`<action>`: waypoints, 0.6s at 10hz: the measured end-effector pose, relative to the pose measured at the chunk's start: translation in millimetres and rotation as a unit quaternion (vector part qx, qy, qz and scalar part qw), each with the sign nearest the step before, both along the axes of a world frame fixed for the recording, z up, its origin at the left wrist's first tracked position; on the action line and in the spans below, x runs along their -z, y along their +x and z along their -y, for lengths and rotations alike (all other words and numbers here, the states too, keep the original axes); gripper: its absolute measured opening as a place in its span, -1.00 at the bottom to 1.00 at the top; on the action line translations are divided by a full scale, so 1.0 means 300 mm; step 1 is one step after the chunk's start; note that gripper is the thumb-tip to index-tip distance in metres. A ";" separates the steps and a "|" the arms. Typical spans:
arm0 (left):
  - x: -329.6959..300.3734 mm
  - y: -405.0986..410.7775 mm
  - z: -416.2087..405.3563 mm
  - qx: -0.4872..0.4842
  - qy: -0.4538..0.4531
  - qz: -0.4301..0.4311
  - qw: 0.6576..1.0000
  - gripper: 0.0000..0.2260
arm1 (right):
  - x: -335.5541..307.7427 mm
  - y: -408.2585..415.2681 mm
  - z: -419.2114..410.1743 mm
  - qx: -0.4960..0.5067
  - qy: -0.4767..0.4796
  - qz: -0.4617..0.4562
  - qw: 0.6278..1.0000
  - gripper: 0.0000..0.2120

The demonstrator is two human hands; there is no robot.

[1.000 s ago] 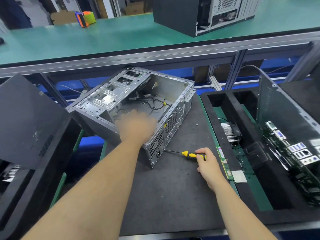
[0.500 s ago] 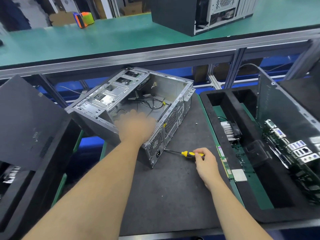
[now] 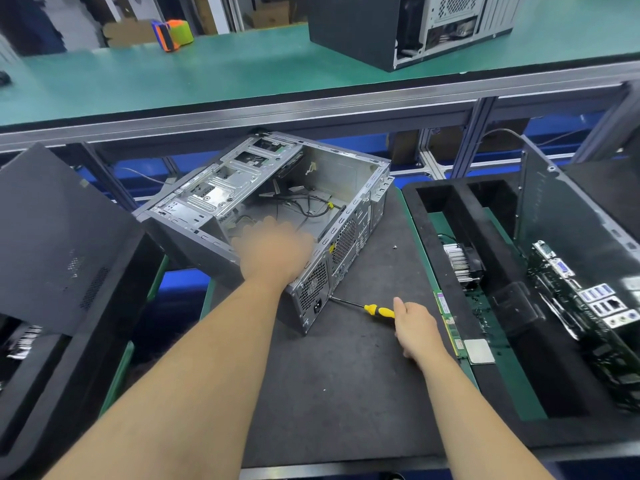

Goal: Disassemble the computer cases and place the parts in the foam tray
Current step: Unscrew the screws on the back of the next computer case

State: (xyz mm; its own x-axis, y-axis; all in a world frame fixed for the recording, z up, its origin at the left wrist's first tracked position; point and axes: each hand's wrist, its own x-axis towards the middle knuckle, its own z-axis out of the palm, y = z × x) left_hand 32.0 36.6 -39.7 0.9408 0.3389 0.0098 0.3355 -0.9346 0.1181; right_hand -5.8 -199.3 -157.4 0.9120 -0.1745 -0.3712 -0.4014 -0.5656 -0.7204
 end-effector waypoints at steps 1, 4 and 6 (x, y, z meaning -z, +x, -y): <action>0.001 0.002 -0.001 -0.001 0.003 -0.002 1.000 -0.52 | 0.005 -0.001 0.000 0.051 0.114 0.015 0.992 -0.69; 0.001 0.002 0.000 0.001 0.006 -0.004 1.000 -0.51 | 0.014 -0.054 -0.023 0.074 0.214 0.079 0.971 -0.75; 0.001 0.001 -0.001 -0.001 0.012 -0.005 1.000 -0.51 | -0.005 -0.038 -0.036 0.073 0.158 0.012 0.985 -0.73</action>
State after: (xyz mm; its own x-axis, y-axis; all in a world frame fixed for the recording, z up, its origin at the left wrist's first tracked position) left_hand 32.4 36.8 -40.2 0.9404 0.3401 0.0084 0.3379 -0.9366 0.0932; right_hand -17.2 -188.5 -156.0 0.8949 -0.1839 -0.4066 -0.4427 -0.2499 -0.8612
